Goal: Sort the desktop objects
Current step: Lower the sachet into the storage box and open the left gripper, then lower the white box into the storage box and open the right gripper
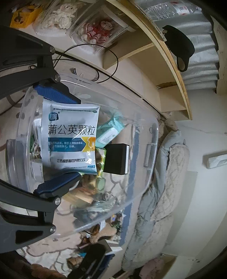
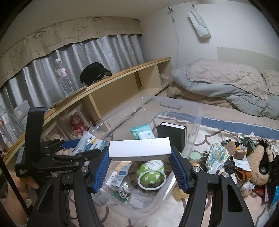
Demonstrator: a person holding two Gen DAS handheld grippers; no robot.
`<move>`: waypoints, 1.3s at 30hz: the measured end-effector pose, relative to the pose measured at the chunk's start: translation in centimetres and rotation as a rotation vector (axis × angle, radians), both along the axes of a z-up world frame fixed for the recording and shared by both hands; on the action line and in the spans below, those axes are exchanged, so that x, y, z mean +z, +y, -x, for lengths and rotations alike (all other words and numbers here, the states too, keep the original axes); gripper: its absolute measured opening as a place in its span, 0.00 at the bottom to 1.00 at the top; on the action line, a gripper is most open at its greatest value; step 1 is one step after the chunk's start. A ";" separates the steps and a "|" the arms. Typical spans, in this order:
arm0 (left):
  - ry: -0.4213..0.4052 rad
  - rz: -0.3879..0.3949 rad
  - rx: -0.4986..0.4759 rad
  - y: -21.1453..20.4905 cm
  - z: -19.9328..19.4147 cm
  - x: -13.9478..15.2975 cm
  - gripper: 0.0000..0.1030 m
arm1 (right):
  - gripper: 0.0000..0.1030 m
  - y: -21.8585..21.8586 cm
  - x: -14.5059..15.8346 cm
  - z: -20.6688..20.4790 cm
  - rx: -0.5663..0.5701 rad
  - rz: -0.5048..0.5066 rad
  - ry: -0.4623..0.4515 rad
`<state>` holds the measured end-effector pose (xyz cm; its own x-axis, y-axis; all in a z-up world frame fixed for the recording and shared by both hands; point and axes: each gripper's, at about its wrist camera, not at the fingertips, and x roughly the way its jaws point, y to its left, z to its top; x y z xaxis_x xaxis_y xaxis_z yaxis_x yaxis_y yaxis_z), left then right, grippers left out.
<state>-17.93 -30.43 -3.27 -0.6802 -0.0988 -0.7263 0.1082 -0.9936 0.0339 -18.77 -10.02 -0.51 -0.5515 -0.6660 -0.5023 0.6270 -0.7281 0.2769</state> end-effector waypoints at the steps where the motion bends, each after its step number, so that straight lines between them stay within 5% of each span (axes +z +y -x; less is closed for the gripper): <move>1: -0.008 0.002 -0.002 0.0 0.1 -0.2 0.74 | 0.65 -0.1 0.0 0.0 0.002 -0.002 -0.001; 5: -0.045 0.004 -0.002 -0.3 0.5 -0.9 0.75 | 0.65 -0.6 -0.2 -0.1 0.008 -0.017 -0.001; 8: -0.055 -0.005 -0.004 -0.4 0.6 -1.2 0.89 | 0.65 -0.8 -0.2 -0.2 0.008 -0.021 -0.002; 12: -0.046 -0.011 -0.007 -0.3 0.4 -1.1 0.96 | 0.65 -0.8 -0.2 -0.1 0.006 -0.025 -0.005; 26: 0.043 -0.013 -0.014 0.2 -2.3 0.5 0.97 | 0.65 -1.6 -0.8 0.0 0.018 -0.036 -0.051; 39: 0.147 -0.031 0.011 -0.4 -6.0 2.0 0.97 | 0.65 -5.1 -2.8 2.3 0.029 -0.163 -0.333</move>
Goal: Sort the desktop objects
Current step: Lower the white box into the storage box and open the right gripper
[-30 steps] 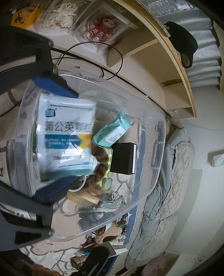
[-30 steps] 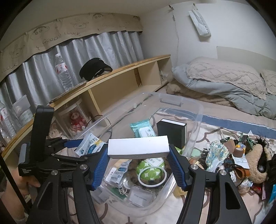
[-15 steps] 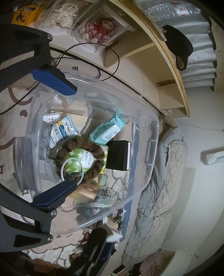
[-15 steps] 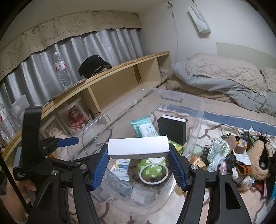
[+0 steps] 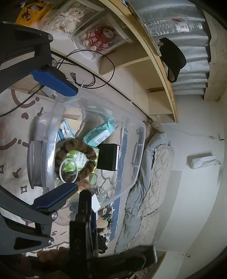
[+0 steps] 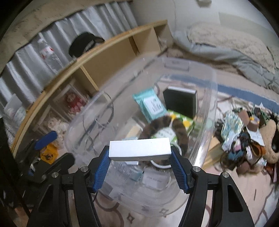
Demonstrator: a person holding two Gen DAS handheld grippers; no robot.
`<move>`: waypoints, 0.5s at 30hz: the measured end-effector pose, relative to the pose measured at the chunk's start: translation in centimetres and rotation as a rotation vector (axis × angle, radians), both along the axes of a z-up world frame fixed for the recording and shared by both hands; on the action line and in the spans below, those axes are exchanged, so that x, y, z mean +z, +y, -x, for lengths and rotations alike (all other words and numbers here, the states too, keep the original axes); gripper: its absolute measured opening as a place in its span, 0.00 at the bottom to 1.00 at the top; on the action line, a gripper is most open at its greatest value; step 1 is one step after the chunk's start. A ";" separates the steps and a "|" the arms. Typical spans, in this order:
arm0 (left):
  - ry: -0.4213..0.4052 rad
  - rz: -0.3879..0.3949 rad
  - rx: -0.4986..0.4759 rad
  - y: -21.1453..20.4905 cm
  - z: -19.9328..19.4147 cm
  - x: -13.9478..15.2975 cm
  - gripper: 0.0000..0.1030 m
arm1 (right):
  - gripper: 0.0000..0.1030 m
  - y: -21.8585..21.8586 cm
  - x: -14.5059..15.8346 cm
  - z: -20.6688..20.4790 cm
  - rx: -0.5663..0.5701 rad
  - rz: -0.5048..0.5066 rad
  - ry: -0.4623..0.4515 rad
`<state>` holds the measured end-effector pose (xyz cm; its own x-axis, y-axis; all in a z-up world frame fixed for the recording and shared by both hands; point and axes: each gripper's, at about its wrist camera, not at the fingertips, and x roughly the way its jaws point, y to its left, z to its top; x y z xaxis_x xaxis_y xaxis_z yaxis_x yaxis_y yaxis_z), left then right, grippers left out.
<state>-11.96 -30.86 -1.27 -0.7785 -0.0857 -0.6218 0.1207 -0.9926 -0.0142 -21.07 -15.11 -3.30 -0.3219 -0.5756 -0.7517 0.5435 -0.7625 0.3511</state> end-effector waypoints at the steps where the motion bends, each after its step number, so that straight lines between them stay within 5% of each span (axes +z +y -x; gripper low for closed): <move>1: 0.003 -0.003 0.001 -0.1 -0.2 0.0 0.97 | 0.65 -0.1 -0.1 0.2 -0.003 -0.012 -0.017; 15: 0.009 -0.022 0.010 -0.6 -1.6 -0.6 0.97 | 0.65 -0.3 -2.1 1.0 -0.066 -0.082 -0.274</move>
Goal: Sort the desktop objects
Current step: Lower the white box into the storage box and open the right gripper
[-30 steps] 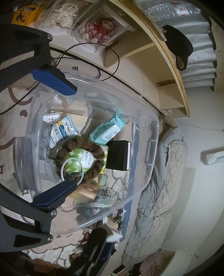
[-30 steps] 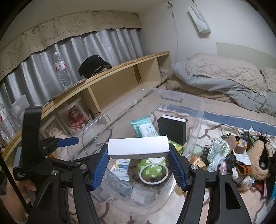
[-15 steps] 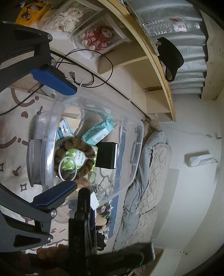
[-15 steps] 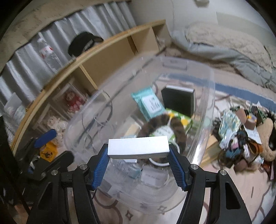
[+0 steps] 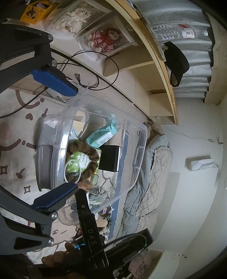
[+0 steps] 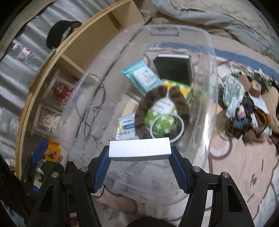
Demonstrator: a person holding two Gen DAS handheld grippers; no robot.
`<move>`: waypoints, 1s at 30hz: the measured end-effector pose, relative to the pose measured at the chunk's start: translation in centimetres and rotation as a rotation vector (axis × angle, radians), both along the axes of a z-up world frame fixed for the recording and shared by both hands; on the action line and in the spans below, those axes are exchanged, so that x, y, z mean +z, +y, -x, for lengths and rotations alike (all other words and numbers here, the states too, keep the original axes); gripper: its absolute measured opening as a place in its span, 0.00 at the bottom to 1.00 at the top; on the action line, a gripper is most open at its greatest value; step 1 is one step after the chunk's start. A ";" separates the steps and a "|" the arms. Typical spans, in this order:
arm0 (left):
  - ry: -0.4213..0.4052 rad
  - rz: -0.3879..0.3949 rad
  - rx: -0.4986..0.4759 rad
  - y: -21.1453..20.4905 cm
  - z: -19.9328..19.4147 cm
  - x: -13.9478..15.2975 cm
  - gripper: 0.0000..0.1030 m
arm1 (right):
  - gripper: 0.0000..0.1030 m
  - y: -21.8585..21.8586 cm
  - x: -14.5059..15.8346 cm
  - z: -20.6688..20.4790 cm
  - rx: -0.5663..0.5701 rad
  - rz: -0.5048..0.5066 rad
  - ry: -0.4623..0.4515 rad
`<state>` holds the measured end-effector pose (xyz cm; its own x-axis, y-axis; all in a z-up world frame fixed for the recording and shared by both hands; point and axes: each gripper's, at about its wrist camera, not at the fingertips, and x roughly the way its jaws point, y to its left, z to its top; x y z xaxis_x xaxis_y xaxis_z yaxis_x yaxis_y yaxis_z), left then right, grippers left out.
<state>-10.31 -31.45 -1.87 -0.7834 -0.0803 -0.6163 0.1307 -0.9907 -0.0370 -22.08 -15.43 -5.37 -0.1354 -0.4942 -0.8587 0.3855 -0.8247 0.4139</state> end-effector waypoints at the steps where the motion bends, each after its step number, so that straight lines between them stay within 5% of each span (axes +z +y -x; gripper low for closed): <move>1: 0.001 0.000 0.001 0.0 0.0 0.0 0.97 | 0.65 0.0 -0.1 -0.1 -0.004 -0.005 -0.009; 10: 0.014 -0.008 0.009 0.0 -0.6 0.3 0.97 | 0.66 -0.1 0.4 -0.5 -0.035 -0.070 -0.012; 14: 0.016 -0.009 0.009 0.1 -0.8 0.5 0.97 | 0.82 -0.1 0.8 -0.7 -0.031 -0.058 0.004; 30: 0.016 -0.003 0.008 0.6 -1.2 0.7 0.97 | 0.83 1.3 2.7 -1.8 -0.024 0.025 0.102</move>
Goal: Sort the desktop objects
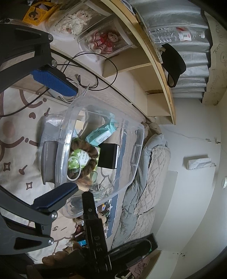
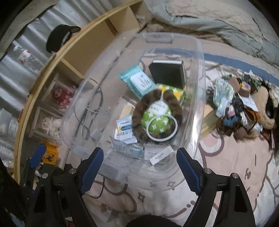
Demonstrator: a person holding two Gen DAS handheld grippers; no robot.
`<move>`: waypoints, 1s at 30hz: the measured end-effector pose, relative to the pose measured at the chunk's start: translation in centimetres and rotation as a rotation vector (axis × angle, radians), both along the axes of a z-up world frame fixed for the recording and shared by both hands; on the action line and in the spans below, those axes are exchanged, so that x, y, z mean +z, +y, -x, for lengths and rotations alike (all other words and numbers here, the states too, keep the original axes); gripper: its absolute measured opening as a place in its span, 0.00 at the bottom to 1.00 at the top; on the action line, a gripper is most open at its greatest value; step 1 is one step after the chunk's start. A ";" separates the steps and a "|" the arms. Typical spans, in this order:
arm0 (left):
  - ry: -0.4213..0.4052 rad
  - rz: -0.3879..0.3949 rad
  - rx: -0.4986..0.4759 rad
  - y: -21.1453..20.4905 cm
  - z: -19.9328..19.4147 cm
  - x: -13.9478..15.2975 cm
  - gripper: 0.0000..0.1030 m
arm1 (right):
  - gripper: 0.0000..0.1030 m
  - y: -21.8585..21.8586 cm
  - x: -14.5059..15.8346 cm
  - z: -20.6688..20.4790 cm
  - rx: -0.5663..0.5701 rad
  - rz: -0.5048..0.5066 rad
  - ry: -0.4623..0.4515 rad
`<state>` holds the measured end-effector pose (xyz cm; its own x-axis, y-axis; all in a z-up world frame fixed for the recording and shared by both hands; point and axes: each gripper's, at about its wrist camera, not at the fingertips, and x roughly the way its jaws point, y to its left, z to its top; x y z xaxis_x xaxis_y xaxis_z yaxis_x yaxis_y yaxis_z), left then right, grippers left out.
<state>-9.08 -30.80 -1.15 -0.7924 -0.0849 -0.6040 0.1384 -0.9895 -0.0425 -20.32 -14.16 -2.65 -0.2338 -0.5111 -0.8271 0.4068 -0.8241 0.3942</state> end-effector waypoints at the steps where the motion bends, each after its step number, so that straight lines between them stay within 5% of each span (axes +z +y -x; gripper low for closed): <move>1: 0.001 0.000 0.000 0.1 -0.1 0.1 0.97 | 0.83 0.2 0.2 -0.1 0.004 0.012 0.011; 8: 0.016 -0.004 0.000 1.0 -0.6 1.0 0.97 | 0.83 1.4 1.6 -1.1 0.031 0.070 0.189; 17: 0.045 0.001 -0.001 2.0 -1.1 2.6 0.97 | 1.00 3.4 3.7 -3.4 0.043 0.079 0.448; 22: 0.073 0.006 0.014 2.7 -1.5 3.5 1.00 | 1.00 4.7 4.9 -4.6 0.040 0.060 0.565; 30: 0.113 0.033 0.037 4.4 -2.7 4.5 1.00 | 1.00 7.1 5.6 -6.6 0.036 0.068 0.670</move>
<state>-6.34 -26.36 3.37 -0.8514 -0.1338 -0.5072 0.1710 -0.9849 -0.0274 -13.72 -7.09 3.00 -0.6669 -0.5742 -0.4749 0.6085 -0.7875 0.0977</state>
